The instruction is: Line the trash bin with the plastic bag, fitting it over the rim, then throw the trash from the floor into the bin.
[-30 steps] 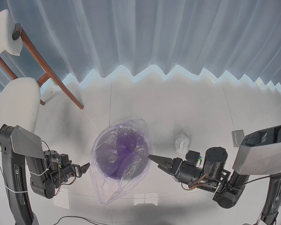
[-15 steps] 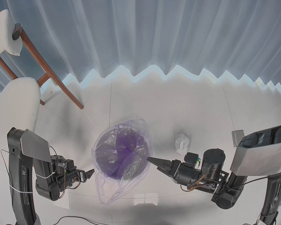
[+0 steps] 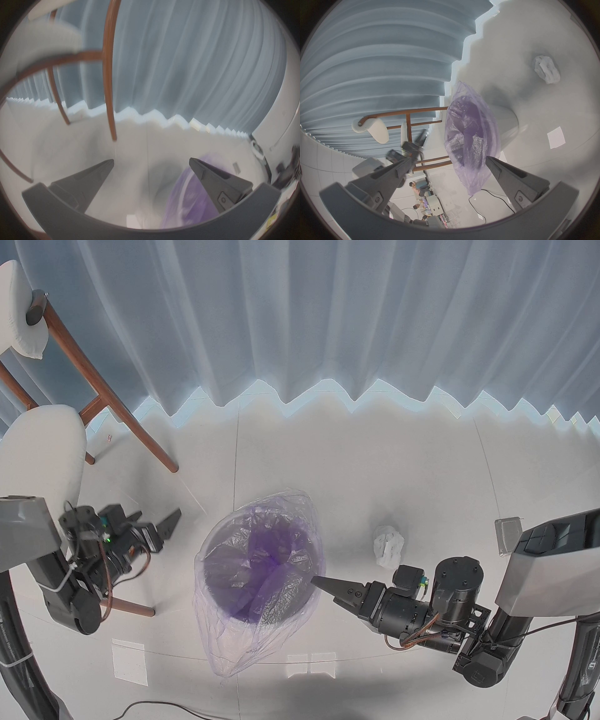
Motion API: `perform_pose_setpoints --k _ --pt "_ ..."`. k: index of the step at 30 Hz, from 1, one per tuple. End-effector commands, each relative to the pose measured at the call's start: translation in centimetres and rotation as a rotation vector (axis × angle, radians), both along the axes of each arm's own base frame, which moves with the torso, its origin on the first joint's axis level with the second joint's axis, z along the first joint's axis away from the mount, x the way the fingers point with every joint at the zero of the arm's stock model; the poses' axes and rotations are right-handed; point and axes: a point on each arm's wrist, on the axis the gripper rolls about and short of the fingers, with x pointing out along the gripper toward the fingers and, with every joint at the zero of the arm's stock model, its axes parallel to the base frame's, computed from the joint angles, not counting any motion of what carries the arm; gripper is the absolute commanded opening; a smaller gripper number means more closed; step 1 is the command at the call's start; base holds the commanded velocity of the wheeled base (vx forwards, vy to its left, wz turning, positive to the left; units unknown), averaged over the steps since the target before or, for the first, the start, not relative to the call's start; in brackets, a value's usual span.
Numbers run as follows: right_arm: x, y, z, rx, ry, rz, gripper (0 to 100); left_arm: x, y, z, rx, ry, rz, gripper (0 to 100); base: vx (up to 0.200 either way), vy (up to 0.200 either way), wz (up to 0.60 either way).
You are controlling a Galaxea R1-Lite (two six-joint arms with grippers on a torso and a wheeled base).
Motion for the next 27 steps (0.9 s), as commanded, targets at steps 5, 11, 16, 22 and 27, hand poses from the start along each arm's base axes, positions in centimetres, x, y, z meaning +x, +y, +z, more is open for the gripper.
perform_pose_setpoints --k 5,11,16,22,27 --pt "1.5 -1.1 3.5 -0.157 0.072 -0.138 100 -7.7 -0.2 17.5 -0.135 -0.576 -0.045 100 0.000 0.000 0.00" --pt "3.5 -0.1 3.5 -0.439 0.040 -0.215 100 -9.4 -1.7 17.0 -0.140 -0.512 -0.112 100 0.000 0.000 0.00" --pt "4.0 1.6 3.3 -0.505 0.040 -0.209 100 -10.5 -3.9 15.6 -0.137 -0.461 -0.206 100 0.000 0.000 0.00" --pt "4.6 3.6 2.7 -0.542 0.026 -0.241 100 -10.8 -4.3 14.1 -0.053 -0.427 -0.214 100 0.000 0.000 0.00" --pt "4.6 4.6 1.1 -0.577 0.049 -0.219 100 -10.9 -4.5 13.9 -0.053 -0.417 -0.227 100 0.000 0.000 0.00"
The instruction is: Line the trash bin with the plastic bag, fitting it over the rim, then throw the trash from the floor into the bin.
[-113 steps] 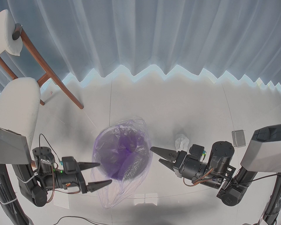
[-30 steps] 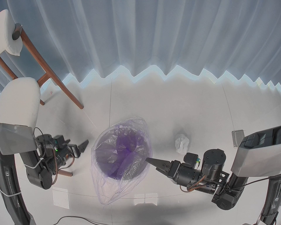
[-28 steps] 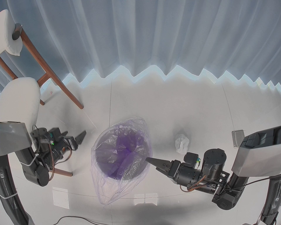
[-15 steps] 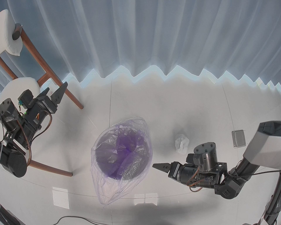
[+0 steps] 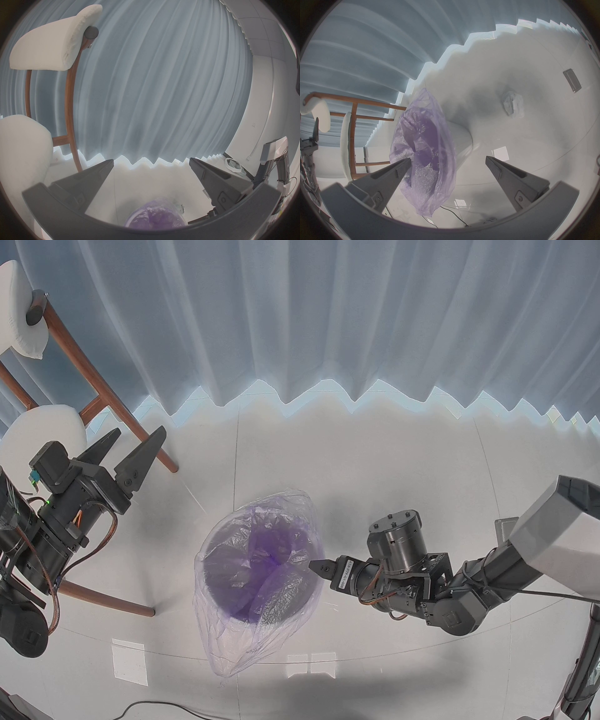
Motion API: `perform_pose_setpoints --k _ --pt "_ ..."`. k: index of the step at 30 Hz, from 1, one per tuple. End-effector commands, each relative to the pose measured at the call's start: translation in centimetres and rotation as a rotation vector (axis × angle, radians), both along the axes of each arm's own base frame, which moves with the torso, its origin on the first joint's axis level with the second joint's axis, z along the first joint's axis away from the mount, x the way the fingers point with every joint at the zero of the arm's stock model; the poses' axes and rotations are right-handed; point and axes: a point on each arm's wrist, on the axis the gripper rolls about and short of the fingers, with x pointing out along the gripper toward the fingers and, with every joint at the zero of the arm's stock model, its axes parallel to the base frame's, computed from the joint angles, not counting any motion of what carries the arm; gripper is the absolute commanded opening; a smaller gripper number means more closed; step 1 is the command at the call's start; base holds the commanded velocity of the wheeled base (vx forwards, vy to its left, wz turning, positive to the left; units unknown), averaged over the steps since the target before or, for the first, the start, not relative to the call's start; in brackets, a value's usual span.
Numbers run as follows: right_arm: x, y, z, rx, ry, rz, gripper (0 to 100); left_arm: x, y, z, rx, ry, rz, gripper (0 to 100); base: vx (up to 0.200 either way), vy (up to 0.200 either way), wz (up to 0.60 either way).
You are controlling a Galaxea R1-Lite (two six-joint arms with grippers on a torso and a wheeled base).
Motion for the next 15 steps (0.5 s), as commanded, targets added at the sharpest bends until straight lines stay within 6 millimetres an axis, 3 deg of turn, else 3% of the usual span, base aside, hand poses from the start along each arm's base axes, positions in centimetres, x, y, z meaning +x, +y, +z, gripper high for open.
perform_pose_setpoints --k 1,4,11,12,15 --pt "0.3 1.3 -2.2 -0.033 0.027 0.018 100 -0.6 -0.3 -0.2 0.004 0.004 -0.021 100 0.000 0.000 0.00" --pt "0.6 1.7 -3.6 -0.076 0.022 0.015 100 -0.8 -0.8 -0.6 0.010 0.023 -0.042 100 0.000 0.000 0.00" --pt "0.8 1.8 -4.1 -0.085 0.010 0.017 100 -1.1 -1.2 -1.2 0.017 0.045 -0.064 100 0.000 0.000 0.00" --pt "0.8 1.9 -4.1 -0.085 0.010 0.017 0 -1.0 -1.2 -1.2 0.017 0.047 -0.065 100 0.000 0.000 0.00" --pt "0.8 1.9 -4.3 -0.087 0.012 0.017 0 -0.9 -1.3 -1.4 0.021 0.053 -0.068 100 0.000 0.000 0.00"
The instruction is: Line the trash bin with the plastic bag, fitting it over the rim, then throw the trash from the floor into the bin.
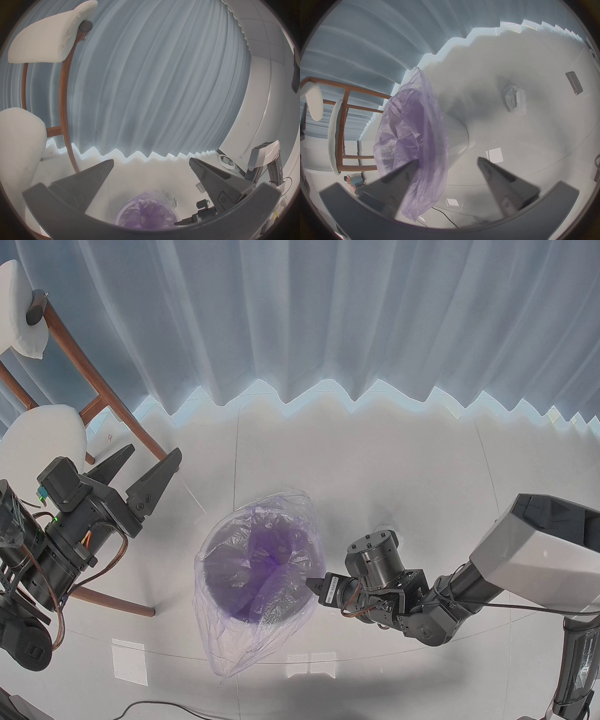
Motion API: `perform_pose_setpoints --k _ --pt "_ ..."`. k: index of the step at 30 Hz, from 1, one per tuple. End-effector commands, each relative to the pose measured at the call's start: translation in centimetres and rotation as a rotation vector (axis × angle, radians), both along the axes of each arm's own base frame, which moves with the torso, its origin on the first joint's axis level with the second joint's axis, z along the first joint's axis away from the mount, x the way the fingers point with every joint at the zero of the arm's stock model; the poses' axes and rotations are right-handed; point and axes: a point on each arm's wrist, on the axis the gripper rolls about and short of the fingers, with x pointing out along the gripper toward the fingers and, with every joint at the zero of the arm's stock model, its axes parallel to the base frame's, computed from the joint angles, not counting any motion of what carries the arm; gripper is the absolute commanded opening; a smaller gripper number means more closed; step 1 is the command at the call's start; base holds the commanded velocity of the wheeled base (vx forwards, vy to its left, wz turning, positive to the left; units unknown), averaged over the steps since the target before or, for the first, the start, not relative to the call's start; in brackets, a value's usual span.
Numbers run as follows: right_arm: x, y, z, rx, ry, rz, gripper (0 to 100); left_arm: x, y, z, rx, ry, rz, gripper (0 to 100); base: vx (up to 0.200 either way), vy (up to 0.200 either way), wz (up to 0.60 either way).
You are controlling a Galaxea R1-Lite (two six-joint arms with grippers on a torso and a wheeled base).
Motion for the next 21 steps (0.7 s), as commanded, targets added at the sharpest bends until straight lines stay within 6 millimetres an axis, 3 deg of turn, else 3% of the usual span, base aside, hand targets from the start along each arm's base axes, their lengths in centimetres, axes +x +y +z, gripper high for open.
perform_pose_setpoints --k 1,13,17,21 --pt "0.0 0.0 -0.6 -0.010 0.011 0.001 0 0.1 -0.2 -0.3 0.003 0.010 -0.006 100 0.000 0.000 0.00" --pt "-0.9 -1.6 2.5 0.027 -0.023 -0.019 0 0.1 -0.2 -0.5 0.005 0.020 -0.008 100 0.000 0.000 0.00" --pt "-1.1 -1.8 2.1 0.016 -0.010 -0.017 0 0.3 -0.3 -0.7 0.011 0.028 -0.007 100 0.000 0.000 0.00" --pt "0.5 -2.7 -0.5 -0.024 0.030 -0.059 0 0.1 -0.3 -1.0 0.021 0.039 -0.009 100 0.000 0.000 0.00"
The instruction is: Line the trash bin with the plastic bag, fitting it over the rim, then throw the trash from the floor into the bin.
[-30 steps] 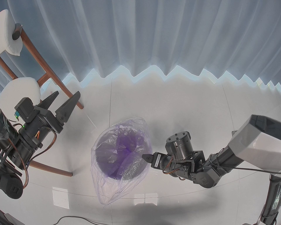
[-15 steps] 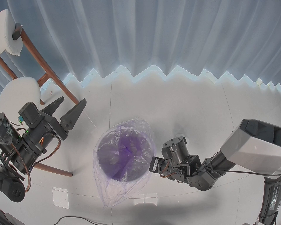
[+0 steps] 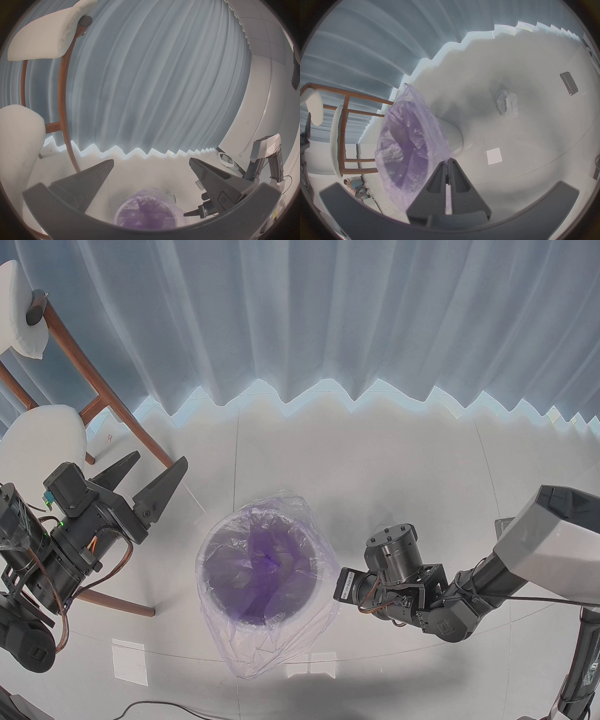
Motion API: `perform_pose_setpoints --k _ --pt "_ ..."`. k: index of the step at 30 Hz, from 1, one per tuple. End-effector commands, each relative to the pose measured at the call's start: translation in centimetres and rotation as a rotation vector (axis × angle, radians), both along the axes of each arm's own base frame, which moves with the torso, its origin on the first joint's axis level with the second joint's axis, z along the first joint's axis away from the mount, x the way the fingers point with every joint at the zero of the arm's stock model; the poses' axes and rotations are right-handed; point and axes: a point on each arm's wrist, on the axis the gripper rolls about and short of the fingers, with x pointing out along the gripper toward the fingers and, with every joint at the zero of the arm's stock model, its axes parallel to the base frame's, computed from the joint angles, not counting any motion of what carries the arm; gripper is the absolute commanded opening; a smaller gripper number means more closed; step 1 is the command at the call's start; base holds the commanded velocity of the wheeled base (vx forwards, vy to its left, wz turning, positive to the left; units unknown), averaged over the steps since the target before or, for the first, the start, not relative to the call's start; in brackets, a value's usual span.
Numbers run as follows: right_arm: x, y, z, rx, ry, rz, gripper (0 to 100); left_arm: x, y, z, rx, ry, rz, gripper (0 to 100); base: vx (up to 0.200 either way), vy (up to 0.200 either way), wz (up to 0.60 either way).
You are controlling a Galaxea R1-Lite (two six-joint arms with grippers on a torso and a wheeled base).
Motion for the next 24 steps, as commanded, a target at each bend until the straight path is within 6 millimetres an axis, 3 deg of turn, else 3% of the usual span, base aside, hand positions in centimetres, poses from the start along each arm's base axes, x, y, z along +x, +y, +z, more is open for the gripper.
perform_pose_setpoints --k 1,3,11,24 --pt "1.2 -0.7 -1.8 -0.026 0.029 -0.031 0 0.0 0.0 -0.4 0.010 0.014 -0.002 100 0.000 0.000 0.00" --pt "2.6 -1.2 -3.4 -0.019 0.031 -0.056 0 -0.1 -0.1 -0.6 0.015 0.022 -0.006 100 0.000 0.000 0.00" --pt "4.4 -1.0 -8.6 -0.056 0.052 -0.056 0 -0.2 -0.2 -0.9 0.020 0.035 -0.012 100 0.000 0.000 0.00" --pt "5.2 -0.9 -9.2 -0.036 0.005 -0.060 0 0.1 -0.6 -1.6 0.030 0.061 -0.023 100 0.000 0.000 0.00"
